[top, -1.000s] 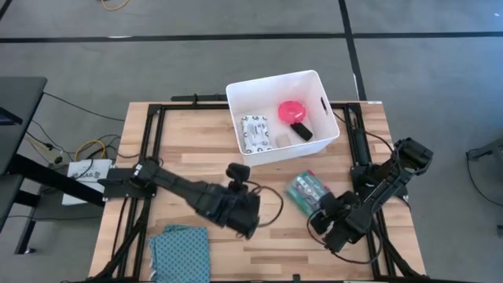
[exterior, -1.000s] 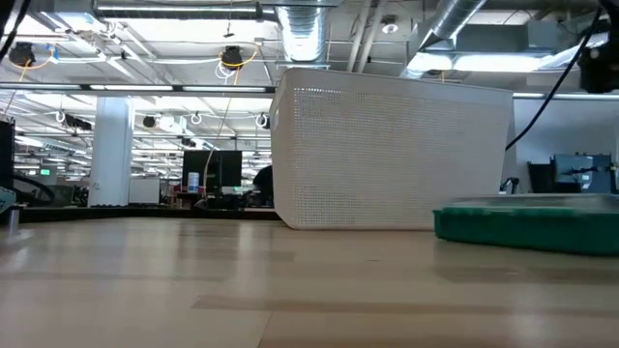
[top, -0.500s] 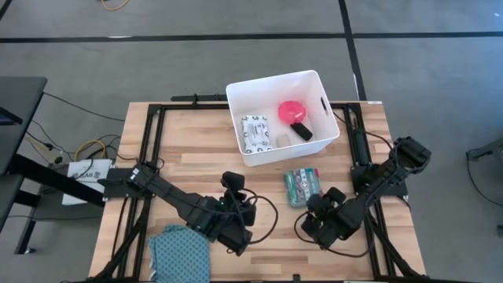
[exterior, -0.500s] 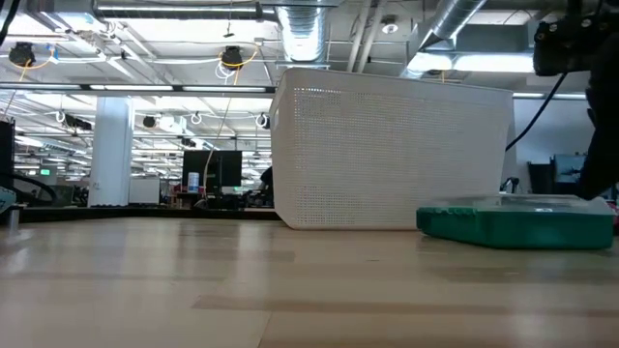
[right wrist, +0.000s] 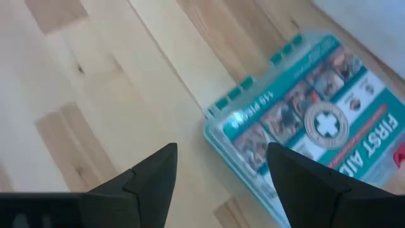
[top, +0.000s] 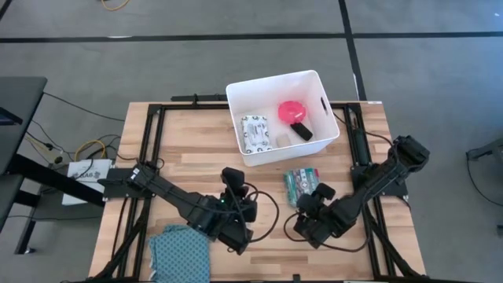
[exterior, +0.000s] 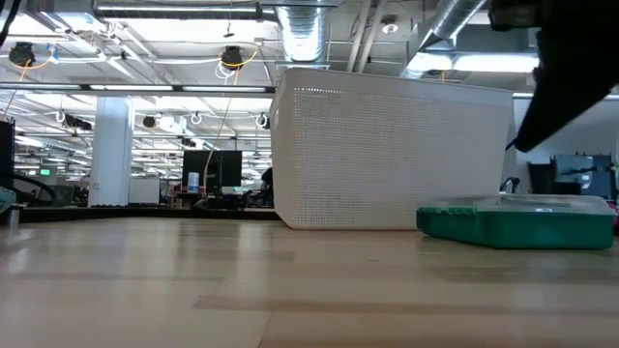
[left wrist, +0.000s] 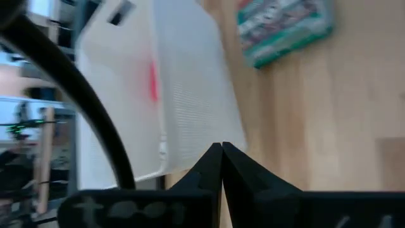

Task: Pick & place medical supplies in basket/bin
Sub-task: Put the green first aid kit into the white bin

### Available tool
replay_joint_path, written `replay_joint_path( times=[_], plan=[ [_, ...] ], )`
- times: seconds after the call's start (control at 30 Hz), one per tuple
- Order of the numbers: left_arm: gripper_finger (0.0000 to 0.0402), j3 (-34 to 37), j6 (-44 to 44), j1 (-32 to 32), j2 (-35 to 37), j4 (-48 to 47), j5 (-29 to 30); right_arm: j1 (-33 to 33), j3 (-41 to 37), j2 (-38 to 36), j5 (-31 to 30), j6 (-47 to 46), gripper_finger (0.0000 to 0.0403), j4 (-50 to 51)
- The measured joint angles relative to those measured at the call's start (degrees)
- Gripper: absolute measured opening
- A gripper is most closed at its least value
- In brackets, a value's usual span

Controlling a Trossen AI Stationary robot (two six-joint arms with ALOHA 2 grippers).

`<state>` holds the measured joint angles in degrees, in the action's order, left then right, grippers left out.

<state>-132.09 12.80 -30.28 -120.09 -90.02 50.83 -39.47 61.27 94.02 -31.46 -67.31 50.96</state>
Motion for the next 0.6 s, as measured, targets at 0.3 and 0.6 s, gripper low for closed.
replay_joint_path(
  times=[0.3, 0.6],
  plan=[
    [0.0, 0.0, -2.06, 2.05, 0.0, 0.0, 6.79, 1.42, 3.19, 0.0, 0.29, 1.0, 0.024, 2.96],
    [0.0, 0.0, -4.63, 3.28, 0.0, 0.0, 6.62, -0.62, 3.26, 0.0, 5.16, -13.05, 0.024, 13.03]
  ],
)
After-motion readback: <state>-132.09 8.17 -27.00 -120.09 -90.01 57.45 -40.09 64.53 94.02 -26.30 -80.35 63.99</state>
